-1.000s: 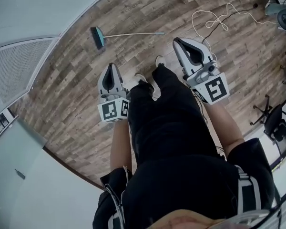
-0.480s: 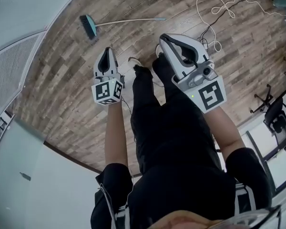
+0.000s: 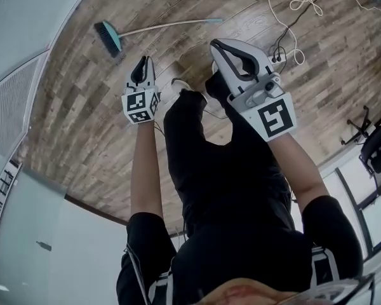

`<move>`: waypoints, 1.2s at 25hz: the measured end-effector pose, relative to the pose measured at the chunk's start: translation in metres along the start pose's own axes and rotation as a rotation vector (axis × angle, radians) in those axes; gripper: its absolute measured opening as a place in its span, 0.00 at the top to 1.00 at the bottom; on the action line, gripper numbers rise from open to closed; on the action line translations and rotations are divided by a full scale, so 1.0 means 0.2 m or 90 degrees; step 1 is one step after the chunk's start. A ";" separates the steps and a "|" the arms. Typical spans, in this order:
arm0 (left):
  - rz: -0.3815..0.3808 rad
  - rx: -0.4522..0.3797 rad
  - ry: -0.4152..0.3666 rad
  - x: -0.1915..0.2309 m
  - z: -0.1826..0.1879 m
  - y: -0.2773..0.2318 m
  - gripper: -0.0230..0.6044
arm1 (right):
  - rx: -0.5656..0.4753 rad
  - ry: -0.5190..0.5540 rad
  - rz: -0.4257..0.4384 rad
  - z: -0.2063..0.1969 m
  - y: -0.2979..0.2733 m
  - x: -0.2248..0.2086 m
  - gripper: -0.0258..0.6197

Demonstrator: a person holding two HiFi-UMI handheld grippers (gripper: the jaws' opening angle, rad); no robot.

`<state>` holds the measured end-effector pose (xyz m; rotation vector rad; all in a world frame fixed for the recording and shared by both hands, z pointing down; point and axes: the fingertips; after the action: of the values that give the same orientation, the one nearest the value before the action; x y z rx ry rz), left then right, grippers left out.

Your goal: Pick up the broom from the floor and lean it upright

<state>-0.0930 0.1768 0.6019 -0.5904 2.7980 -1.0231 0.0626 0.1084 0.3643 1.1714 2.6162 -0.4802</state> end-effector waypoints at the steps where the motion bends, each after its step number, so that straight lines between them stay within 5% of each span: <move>1: -0.009 -0.004 -0.065 0.00 -0.05 -0.07 0.91 | -0.003 0.002 -0.005 -0.07 -0.03 -0.04 0.93; 4: -0.055 0.011 -0.200 0.01 -0.25 -0.34 0.85 | -0.017 0.012 -0.018 -0.29 -0.15 -0.16 0.93; 7: -0.118 0.042 -0.229 0.03 -0.52 -0.60 0.76 | -0.019 0.000 -0.025 -0.52 -0.26 -0.24 0.93; 14: -0.180 0.124 -0.290 0.11 -1.02 -1.11 0.75 | -0.021 -0.078 -0.023 -0.97 -0.42 -0.44 0.93; 21: -0.238 0.174 -0.386 0.16 -1.37 -1.50 0.75 | -0.032 -0.030 0.029 -1.22 -0.58 -0.61 0.93; 26: -0.351 0.191 -0.521 0.12 -1.59 -1.63 0.75 | -0.040 -0.138 0.034 -1.34 -0.65 -0.73 0.93; 30: -0.396 0.223 -0.551 0.15 -1.70 -1.73 0.75 | -0.051 -0.083 0.079 -1.34 -0.71 -0.70 0.93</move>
<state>-0.0859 0.1258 1.0852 -1.4597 1.6657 -0.9645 0.0263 0.0290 0.6871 1.2242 2.4124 -0.4093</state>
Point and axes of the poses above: the fingertips, and each gripper's own axes: y backward along the fingers, x to its left, z out of its top, and after that the axes turned 12 degrees about -y, right-handed
